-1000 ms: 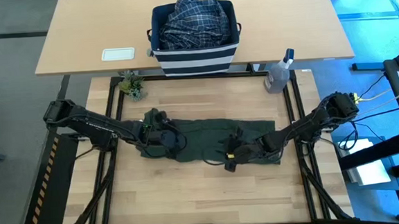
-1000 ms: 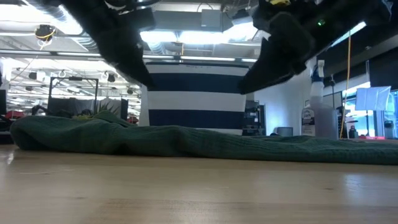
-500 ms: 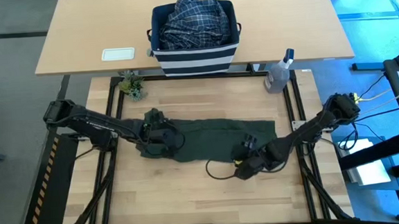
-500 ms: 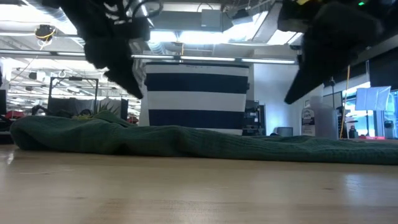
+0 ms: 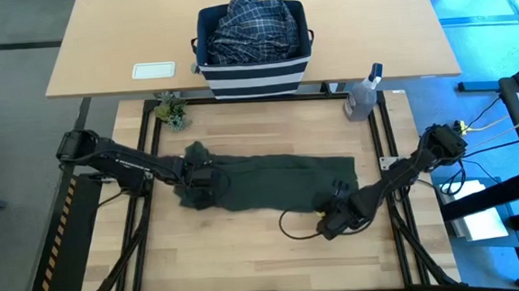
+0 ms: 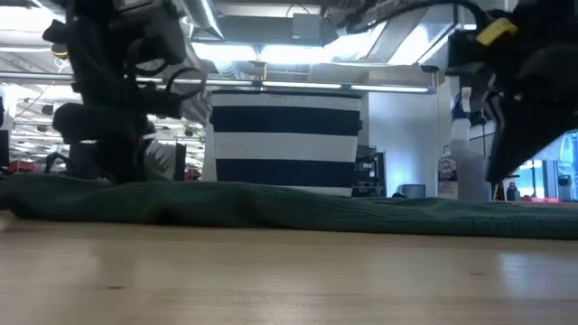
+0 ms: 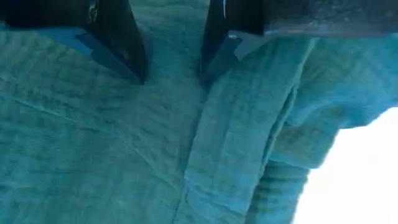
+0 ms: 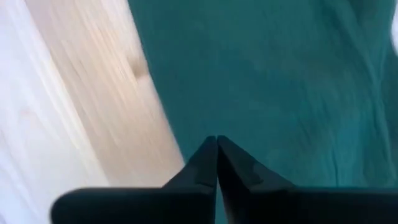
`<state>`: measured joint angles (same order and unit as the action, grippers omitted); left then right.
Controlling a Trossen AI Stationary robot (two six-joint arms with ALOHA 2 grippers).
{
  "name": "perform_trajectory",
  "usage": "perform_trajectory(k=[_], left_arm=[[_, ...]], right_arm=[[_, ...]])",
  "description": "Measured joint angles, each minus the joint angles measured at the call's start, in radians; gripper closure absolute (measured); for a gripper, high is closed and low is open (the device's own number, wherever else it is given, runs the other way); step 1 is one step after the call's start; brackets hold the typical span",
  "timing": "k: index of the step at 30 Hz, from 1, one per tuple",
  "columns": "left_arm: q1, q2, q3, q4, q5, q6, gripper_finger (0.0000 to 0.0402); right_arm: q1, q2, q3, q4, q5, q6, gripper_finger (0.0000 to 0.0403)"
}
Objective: Fold Laundry from Bin
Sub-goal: Fold the green polo shirt
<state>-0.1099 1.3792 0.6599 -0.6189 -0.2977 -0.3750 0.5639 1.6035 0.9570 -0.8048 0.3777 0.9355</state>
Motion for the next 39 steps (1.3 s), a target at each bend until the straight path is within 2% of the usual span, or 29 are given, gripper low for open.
perform_trajectory(k=[7,14,22,25,29,34,37,39], left_arm=[[-0.03,0.0,-0.009,0.015,0.059,-0.06,0.0253],[-0.09,0.0,-0.009,0.14,0.207,-0.12,0.0253],[-0.187,0.0,-0.009,0.409,0.307,-0.113,0.0253],[-0.208,0.0,0.004,0.449,0.345,-0.038,0.0253],[-0.22,-0.007,0.07,0.346,0.266,0.022,0.0253],[-0.215,-0.02,0.154,0.114,0.085,0.069,0.0253],[-0.19,-0.036,0.158,0.011,-0.026,0.088,0.0253],[-0.161,-0.037,0.157,-0.03,-0.06,0.08,0.0253]], right_arm=[[-0.012,0.0,-0.102,-0.011,-0.026,0.078,0.0383],[-0.083,0.0,-0.171,-0.023,-0.055,0.085,0.0399],[-0.234,0.0,-0.183,-0.119,0.069,-0.004,0.0393],[-0.3,0.0,-0.181,-0.119,0.12,-0.068,0.0397],[-0.322,-0.021,-0.132,-0.118,0.158,-0.109,0.0401],[-0.267,-0.055,-0.064,-0.098,0.186,-0.13,0.0401],[-0.231,-0.06,-0.047,-0.074,0.186,-0.13,0.0401],[-0.209,-0.058,-0.046,-0.053,0.166,-0.129,0.0401]])
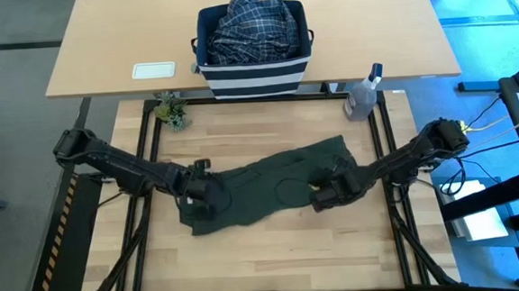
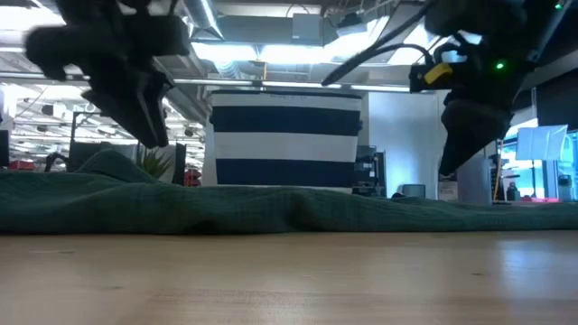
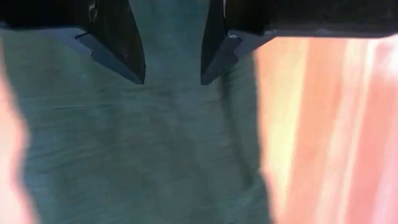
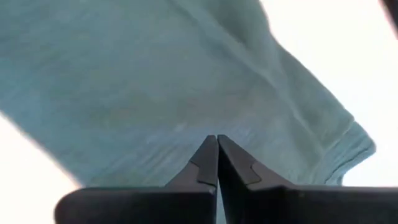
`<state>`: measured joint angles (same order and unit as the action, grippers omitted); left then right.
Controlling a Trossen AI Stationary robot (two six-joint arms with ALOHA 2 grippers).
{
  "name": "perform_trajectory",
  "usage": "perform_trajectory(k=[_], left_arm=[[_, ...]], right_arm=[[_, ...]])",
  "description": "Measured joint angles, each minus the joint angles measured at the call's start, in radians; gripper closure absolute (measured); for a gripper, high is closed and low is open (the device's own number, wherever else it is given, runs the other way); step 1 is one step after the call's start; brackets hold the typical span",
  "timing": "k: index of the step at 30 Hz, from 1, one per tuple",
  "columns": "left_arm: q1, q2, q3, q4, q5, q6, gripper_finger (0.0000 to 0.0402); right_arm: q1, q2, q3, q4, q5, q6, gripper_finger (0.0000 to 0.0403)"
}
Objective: Fold Laundry from Bin
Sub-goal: Fold the green polo shirt
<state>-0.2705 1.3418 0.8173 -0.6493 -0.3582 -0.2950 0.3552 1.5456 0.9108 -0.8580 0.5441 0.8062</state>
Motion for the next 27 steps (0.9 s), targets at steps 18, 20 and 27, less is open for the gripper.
perform_trajectory(k=[18,20,27], left_arm=[[0.166,0.007,0.0,0.055,0.01,0.093,0.0253],[0.184,0.007,-0.001,0.031,0.027,0.063,0.0253],[0.085,0.007,-0.001,0.101,0.166,-0.035,0.0256]], right_arm=[[0.1,-0.016,-0.037,-0.08,-0.103,0.185,0.0402],[0.099,-0.016,-0.055,-0.087,-0.103,0.193,0.0402],[0.069,-0.016,-0.096,-0.112,-0.014,0.208,0.0402]])
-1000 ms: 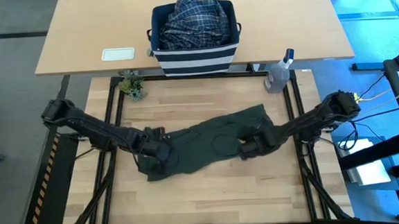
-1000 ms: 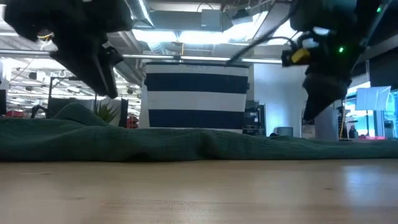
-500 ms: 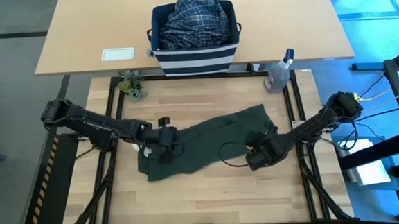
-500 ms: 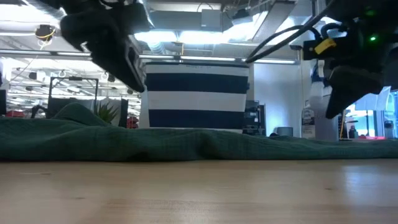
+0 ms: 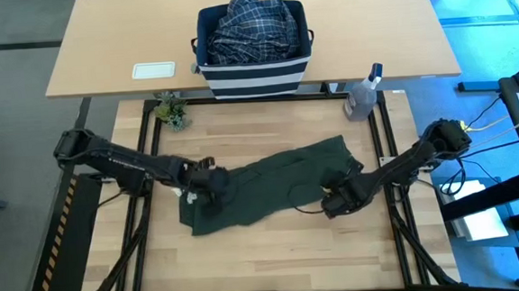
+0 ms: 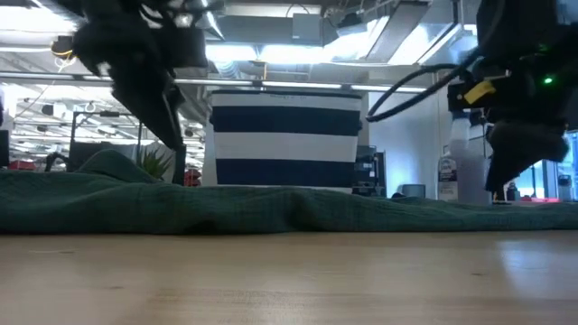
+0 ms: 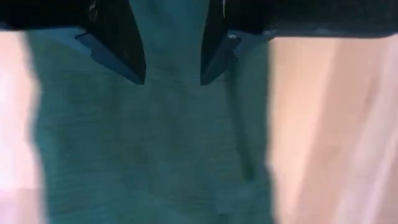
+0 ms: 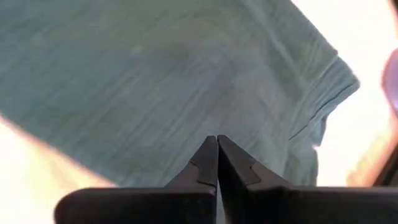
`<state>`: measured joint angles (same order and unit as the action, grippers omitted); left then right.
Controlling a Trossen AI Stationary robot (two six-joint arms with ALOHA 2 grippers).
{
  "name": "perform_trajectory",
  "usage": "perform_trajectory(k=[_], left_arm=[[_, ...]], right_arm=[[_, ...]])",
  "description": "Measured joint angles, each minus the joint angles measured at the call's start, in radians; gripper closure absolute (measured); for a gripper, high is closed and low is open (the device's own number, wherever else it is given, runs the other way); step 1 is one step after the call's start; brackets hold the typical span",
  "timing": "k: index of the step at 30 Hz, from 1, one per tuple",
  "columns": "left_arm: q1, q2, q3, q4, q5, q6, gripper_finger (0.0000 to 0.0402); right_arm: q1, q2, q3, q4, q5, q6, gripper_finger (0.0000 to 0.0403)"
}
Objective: Fold Laundry from Bin
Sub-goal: Fold the green polo shirt
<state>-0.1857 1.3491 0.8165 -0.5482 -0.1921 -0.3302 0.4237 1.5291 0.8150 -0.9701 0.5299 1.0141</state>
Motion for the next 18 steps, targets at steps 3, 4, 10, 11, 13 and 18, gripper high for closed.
perform_trajectory(k=[3,4,10,11,13,18], left_arm=[[-0.088,0.0,0.0,0.017,-0.026,-0.085,0.0263],[-0.117,0.0,0.0,0.024,-0.041,-0.119,0.0266],[-0.27,0.048,-0.002,0.039,-0.079,-0.279,0.0276],[-0.289,0.063,-0.006,0.041,-0.079,-0.298,0.0277],[-0.316,0.095,-0.02,0.037,-0.078,-0.334,0.0277],[-0.341,0.163,-0.056,0.007,-0.07,-0.407,0.0277]], right_arm=[[-0.071,0.0,0.0,0.003,0.019,-0.065,0.0402],[-0.101,0.0,0.0,0.01,0.02,-0.093,0.0402],[-0.284,0.0,0.0,0.115,0.02,-0.312,0.0402],[-0.312,0.0,0.0,0.14,0.018,-0.346,0.0402],[-0.357,0.0,0.0,0.188,0.007,-0.408,0.0402],[-0.454,0.0,0.0,0.236,-0.027,-0.511,0.0402]])
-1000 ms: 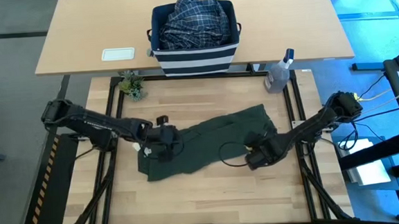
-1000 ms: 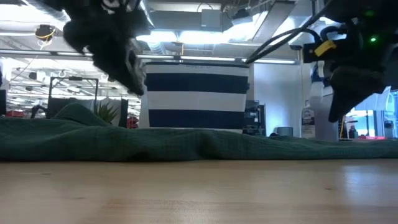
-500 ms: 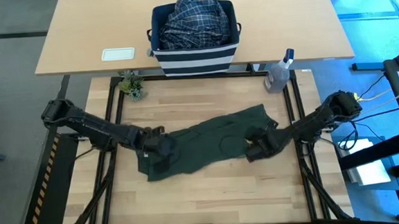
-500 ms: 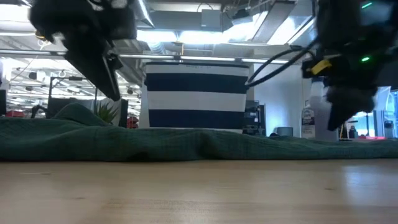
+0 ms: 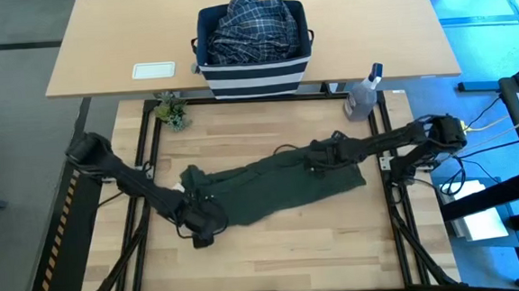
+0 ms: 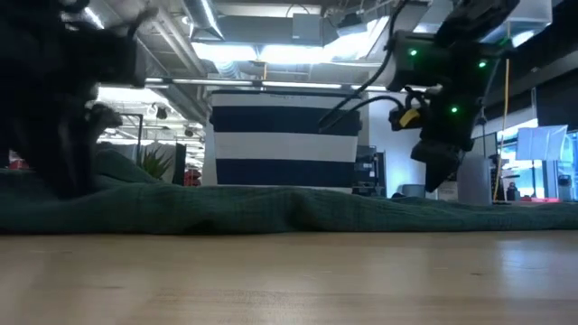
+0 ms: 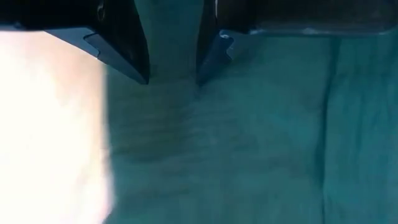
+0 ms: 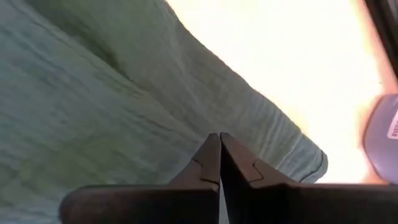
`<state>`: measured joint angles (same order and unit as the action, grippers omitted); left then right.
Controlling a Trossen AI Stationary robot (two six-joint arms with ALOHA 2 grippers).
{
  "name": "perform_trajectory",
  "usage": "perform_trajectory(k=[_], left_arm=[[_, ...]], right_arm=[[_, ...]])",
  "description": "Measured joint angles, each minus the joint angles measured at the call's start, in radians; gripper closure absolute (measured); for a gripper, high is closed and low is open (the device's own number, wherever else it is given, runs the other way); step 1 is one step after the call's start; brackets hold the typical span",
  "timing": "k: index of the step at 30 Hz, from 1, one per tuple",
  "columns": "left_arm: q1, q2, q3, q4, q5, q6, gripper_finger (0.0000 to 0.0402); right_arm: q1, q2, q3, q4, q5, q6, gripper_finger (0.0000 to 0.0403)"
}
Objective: Fold Laundry from Bin
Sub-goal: Fold the green polo shirt
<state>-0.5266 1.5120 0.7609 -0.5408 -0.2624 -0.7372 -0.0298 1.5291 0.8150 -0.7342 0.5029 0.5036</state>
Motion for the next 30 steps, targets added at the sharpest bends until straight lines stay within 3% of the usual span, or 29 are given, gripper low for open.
perform_trajectory(k=[7,14,30], left_arm=[[0.025,0.014,-0.014,-0.119,-0.009,-0.046,0.0277],[0.096,0.014,-0.014,-0.247,-0.034,-0.019,0.0278],[0.299,0.014,-0.015,-0.346,-0.259,0.172,0.0278]], right_arm=[[-0.095,0.0,-0.055,0.0,-0.089,-0.102,0.0402],[-0.074,-0.005,-0.133,0.007,-0.221,-0.085,0.0402],[0.454,-0.001,-0.087,0.035,-0.42,0.231,0.0402]])
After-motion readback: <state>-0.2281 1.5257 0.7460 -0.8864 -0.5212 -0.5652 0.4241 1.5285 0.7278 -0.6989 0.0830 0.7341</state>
